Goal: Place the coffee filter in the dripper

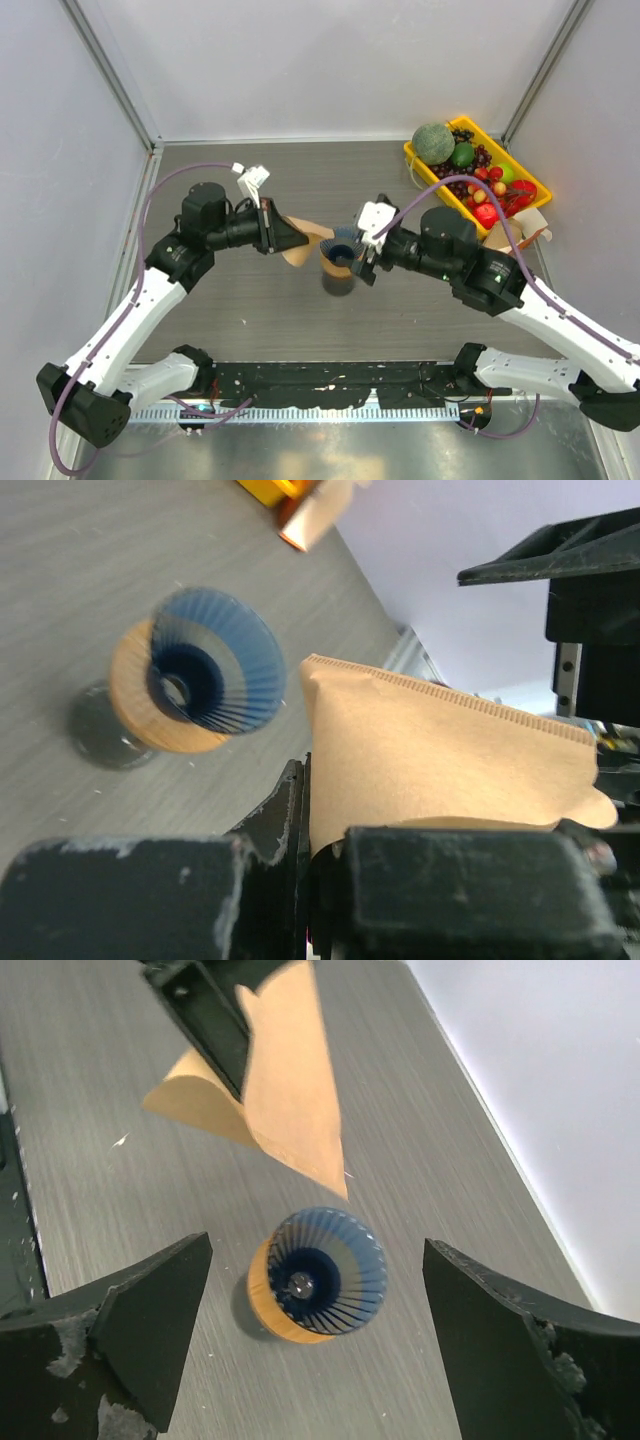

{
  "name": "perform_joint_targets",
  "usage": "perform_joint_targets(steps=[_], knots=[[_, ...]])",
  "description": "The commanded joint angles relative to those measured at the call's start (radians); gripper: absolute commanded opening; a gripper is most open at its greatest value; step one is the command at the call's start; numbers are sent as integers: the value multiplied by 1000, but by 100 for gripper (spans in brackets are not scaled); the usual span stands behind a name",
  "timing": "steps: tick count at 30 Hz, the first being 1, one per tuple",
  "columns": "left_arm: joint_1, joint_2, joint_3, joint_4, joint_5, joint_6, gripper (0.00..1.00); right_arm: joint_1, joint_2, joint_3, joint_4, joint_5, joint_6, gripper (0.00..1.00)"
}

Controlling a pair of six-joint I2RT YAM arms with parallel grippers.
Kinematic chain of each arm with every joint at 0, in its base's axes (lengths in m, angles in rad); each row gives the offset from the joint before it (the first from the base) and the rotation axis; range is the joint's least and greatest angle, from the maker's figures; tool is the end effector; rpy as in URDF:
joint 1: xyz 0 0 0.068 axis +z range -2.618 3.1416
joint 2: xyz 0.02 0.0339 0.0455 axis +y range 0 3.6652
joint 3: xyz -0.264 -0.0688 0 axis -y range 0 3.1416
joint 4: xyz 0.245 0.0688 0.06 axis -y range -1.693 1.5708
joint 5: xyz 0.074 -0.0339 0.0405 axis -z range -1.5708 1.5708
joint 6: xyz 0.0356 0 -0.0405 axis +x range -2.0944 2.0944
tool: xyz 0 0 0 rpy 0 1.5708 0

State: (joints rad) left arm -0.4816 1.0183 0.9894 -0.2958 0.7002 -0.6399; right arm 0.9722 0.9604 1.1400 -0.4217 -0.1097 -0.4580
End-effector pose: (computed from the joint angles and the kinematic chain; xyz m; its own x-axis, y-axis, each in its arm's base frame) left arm 0.1879 -0.1241 0.3588 -0.7615 -0.1172 -0.6375 0.5495 0.4050 -0.7308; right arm 0.1124 0.1717 0.4064 0.2684 -0.3865 -0.8824 -0.8500 0.3360 -0.4057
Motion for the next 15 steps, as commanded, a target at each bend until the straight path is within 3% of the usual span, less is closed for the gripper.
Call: perform_joint_targets(steps=[1, 9, 15], knots=[[3, 38, 149, -140, -255, 52, 0, -81, -11, 111, 30, 27, 247, 96], [-107, 77, 385, -261, -631, 241, 0, -79, 98, 332, 116, 156, 409, 98], [-127, 104, 468, -267, -723, 266, 0, 2, 182, 363, 136, 269, 311, 99]])
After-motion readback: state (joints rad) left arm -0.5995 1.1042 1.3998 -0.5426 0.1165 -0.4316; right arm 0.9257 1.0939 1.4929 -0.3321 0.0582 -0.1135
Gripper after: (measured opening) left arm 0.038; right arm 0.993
